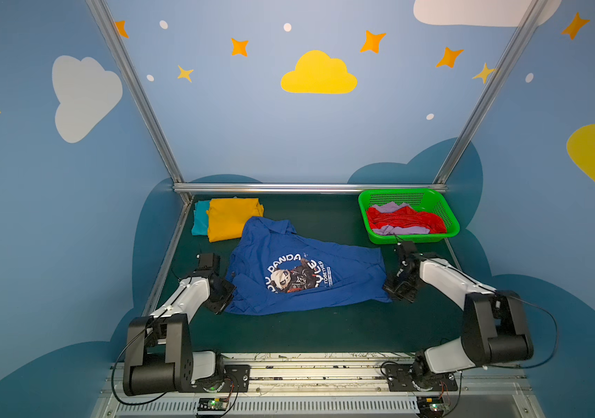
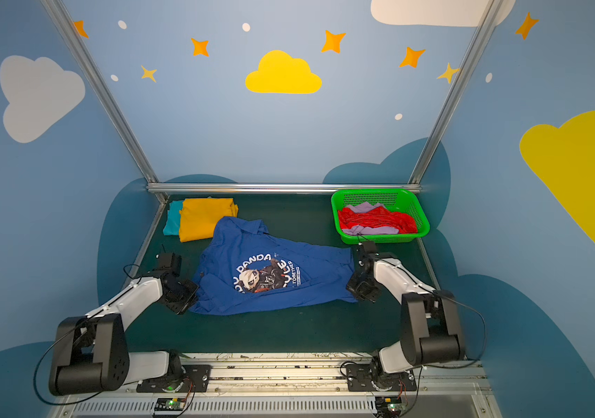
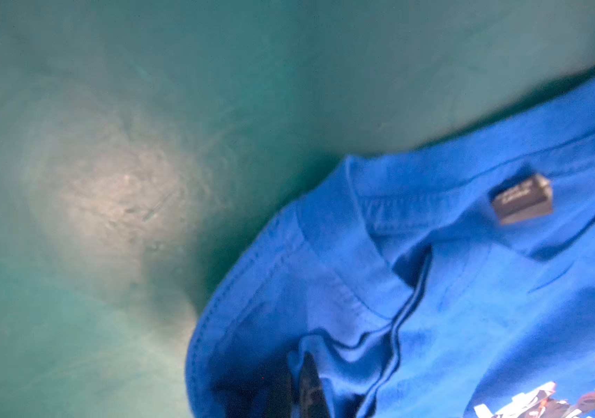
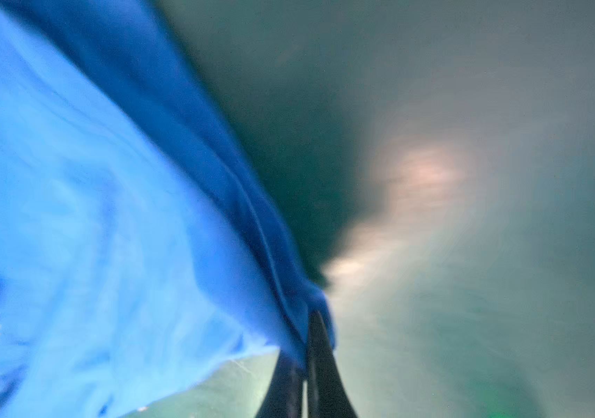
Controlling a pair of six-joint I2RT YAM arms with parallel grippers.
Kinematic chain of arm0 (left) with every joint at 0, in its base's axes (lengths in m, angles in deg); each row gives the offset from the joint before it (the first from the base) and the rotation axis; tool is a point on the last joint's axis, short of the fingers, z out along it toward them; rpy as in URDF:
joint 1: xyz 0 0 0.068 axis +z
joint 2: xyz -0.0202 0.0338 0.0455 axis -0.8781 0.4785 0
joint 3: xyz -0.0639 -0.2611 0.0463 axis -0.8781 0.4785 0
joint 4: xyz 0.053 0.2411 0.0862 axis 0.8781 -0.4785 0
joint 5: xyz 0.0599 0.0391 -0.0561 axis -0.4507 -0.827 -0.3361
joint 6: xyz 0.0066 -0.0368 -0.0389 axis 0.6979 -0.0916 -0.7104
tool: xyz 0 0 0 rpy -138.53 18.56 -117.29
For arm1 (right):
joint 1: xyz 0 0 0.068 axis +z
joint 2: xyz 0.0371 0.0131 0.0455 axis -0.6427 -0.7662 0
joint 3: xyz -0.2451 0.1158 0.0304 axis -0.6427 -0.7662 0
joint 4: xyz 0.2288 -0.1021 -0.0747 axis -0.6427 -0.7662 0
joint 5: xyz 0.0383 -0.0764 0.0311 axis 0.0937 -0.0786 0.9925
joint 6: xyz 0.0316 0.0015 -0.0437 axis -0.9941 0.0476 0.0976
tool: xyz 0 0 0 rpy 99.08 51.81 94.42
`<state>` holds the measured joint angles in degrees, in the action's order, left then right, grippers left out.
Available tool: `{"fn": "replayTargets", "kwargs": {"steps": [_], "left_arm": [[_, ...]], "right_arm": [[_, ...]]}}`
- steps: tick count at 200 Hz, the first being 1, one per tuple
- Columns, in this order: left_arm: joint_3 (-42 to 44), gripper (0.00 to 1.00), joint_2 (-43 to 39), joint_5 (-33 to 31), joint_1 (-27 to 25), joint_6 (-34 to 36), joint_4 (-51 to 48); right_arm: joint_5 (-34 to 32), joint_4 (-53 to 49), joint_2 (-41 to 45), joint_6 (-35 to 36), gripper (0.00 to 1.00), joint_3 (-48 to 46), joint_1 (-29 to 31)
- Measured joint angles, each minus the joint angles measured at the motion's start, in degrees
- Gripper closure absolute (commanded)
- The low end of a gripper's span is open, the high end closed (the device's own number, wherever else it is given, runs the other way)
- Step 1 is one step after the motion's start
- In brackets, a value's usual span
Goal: Fold and stack the t-shirts
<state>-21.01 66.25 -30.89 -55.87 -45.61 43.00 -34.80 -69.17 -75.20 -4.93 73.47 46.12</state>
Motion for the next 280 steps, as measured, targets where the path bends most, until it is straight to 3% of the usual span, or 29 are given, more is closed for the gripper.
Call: {"fn": "replayTargets", "kwargs": {"steps": [23, 44, 95, 105, 113, 123, 142, 167, 194, 215, 239, 280], "left_arm": [[-0.42, 0.96, 0.5, 1.11, 0.66, 0.11, 0.09], [-0.28, 0.96, 0.59, 2.14, 1.25, 0.15, 0.09], [1.95, 0.96, -0.26, 3.23, 1.75, 0.57, 0.13], [2.49, 0.96, -1.09, 3.61, 1.84, 0.57, -0.02], [2.95, 0.91, -1.75, 3.89, 1.86, 0.59, -0.31], [3.63, 0.73, -2.95, 4.17, 1.84, 1.09, -0.81], [4.22, 0.48, -5.38, 4.44, 1.84, 1.2, -2.73], [2.69, 0.41, -9.86, 2.51, 0.85, 1.88, -7.61], [-3.17, 0.54, -18.23, -2.99, -5.64, 2.47, -12.55], [-6.93, 0.52, -21.68, -5.84, -13.66, 1.36, -13.29], [-6.47, 0.45, -18.18, -5.77, -19.43, -1.22, -12.63], [-3.15, 0.46, -8.02, -5.95, -30.03, -6.73, -10.21]], "right_arm": [[-1.84, -2.01, 8.0, 2.67, 1.0, 1.6, -5.35], [-2.86, -2.78, 12.39, 3.93, 1.0, 0.76, -6.47], [-0.81, -2.58, 10.21, 0.46, 1.0, -9.18, -6.8], [-0.22, -2.16, 9.57, -0.35, 0.75, -10.84, -6.8], [0.07, -2.05, 9.42, -0.94, 0.6, -11.87, -6.8], [0.22, -2.14, 9.44, -1.57, 0.49, -12.81, -6.84], [0.17, -2.25, 9.75, -1.99, 0.46, -12.98, -6.88], [-0.96, -4.33, 11.91, -1.95, 0.47, -10.73, -6.73], [-4.13, -6.19, 16.39, -1.42, 0.48, -4.68, -4.7], [-6.1, -6.27, 19.47, -1.11, 0.48, -1.46, -1.14], [-6.75, -6.32, 19.74, -1.09, 0.48, -0.46, 1.81], [-5.44, -6.01, 18.78, -1.07, 0.5, -0.66, 2.19]]}}
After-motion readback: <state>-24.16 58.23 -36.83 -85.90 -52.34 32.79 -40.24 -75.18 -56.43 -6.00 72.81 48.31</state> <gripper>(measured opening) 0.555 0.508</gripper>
